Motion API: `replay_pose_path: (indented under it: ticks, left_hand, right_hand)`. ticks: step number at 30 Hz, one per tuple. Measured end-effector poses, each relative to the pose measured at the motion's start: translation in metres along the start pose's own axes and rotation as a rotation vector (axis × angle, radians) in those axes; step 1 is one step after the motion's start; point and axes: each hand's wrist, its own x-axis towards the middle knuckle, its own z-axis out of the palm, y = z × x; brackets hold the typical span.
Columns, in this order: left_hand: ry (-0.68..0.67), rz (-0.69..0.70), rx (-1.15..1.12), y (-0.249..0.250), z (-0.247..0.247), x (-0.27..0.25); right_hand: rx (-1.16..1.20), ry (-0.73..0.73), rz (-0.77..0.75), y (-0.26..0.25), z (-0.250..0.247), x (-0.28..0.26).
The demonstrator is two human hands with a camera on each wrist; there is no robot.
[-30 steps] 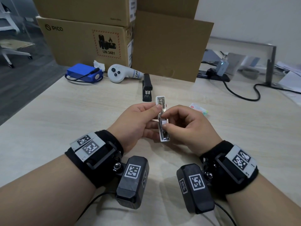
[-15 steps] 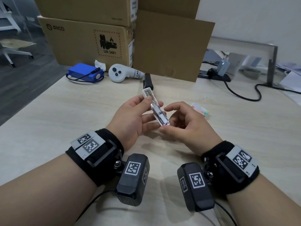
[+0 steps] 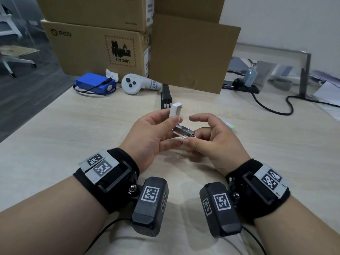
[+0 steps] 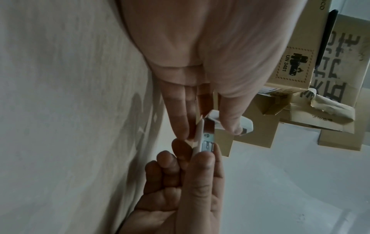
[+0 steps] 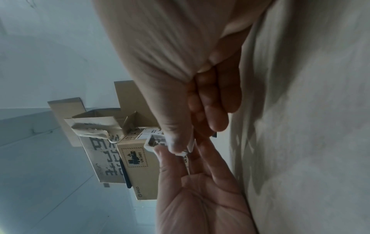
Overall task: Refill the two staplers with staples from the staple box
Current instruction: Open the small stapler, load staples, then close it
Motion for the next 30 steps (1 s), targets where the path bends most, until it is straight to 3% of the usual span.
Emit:
replay_pose_path:
  ticks: [6,19,25,30]
  left_hand:
    - [-0.033,-0.026,0.114,-0.0026,0.0022,-0.0005]
    - [-0.030,0.017,0.157,-0.0053,0.0039,-0.0010]
    - [-0.043,0.011,0.142,-0.0053,0.0035,-0.0011]
    - [0.024,0.032,0.096,-0.0061,0.0046,0.0013]
  right_hand:
    - [-0.089,-0.017,-0.102,0.0028,-0.0010,0.0021]
    - [-0.100,-0.105,-0.061,0.0056,-0.0001,0.0005]
    - [-0.140,-0.067,-0.063,0.0057,-0.0008,0.0000]
    - [-0.328,-0.029,-0.116,0.0033,0.0008,-0.0040]
